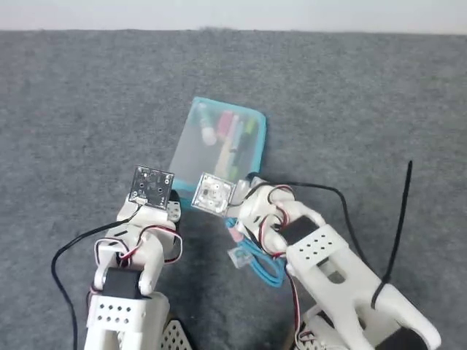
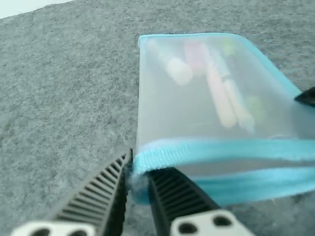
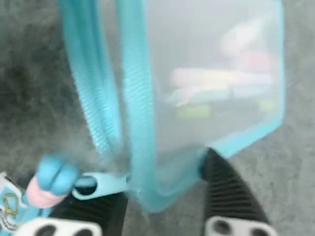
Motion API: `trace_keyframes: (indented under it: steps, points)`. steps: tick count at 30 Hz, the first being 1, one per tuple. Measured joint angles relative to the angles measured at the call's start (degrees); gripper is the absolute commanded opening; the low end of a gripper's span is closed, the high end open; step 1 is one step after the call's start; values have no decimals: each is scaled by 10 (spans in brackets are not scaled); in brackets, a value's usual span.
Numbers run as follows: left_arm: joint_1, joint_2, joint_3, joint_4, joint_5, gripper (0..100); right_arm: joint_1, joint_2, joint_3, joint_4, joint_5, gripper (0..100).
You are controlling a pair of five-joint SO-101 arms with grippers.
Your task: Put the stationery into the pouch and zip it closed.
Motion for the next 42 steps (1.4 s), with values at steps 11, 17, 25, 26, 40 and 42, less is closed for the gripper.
trace_keyframes:
  steps: [11, 17, 25, 26, 40, 42]
  points:
    - [-1, -2, -13, 0, 0, 130, 28, 25, -98, 85, -74, 6]
    - [-24, -2, -122, 94, 1, 160, 60, 84, -183, 121, -174, 6]
    - [-64, -2, -157, 130, 0, 164, 85, 164, -288, 167, -275, 6]
    - [-54, -2, -157, 130, 0, 164, 84, 169, -291, 171, -277, 6]
    - [134, -11, -76, 100, -16, 274, 25, 171, -292, 211, -280, 6]
    - [137, -11, -68, 88, -16, 249, 22, 171, -292, 214, -280, 6]
